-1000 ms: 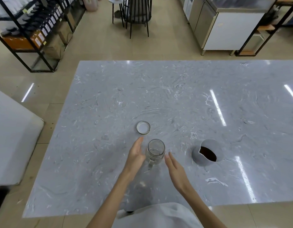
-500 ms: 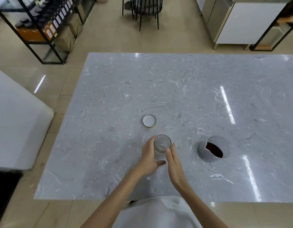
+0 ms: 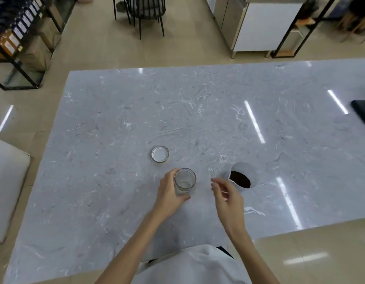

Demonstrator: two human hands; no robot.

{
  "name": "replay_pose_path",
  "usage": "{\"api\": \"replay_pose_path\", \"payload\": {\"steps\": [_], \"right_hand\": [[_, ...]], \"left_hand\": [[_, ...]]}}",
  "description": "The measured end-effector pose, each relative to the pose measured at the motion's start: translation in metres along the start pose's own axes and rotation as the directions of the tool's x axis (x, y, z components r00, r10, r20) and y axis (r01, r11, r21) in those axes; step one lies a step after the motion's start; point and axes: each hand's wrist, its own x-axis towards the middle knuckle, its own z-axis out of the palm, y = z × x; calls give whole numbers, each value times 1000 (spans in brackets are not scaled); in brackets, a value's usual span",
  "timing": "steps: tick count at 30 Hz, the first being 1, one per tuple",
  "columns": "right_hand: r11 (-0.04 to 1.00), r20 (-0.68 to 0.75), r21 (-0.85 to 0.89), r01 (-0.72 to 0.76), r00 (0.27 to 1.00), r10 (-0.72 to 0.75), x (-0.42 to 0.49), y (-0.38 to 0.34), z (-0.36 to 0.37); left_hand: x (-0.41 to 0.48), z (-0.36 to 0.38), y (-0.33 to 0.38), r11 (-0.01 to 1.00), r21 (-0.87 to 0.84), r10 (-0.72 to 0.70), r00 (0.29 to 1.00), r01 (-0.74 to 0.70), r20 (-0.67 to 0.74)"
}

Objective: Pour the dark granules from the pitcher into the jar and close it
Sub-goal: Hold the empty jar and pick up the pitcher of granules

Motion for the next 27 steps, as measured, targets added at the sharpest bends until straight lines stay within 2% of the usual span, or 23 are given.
{"api": "replay_pose_path", "payload": {"steps": [3,5,9,14,18,22,27], "right_hand": [[999,-266,42,20,964,-8,1,18,-52],[994,-282,109,-28,958,58,9,37,-81],[970,-88,184,-157,981,175,28,67,-98],[950,-34,259,-174,981,190,51,80,-90],[931,55,340,-136,991,125,61,86,-83],[937,186,331,-110,981,50,77,89,-84],[961,443,267,-65,895,-63,100,100,-94]], "left_hand": [[8,14,5,998,53,29,999,-30,23],[11,22,5,996,68,50,999,-51,19],[13,38,10,992,81,91,996,-92,19],[9,46,15,992,97,80,997,-79,-5],[6,46,20,992,110,64,998,-61,-17],[5,46,21,990,132,45,999,-42,-21],[5,45,21,991,129,30,999,-28,-15]]}}
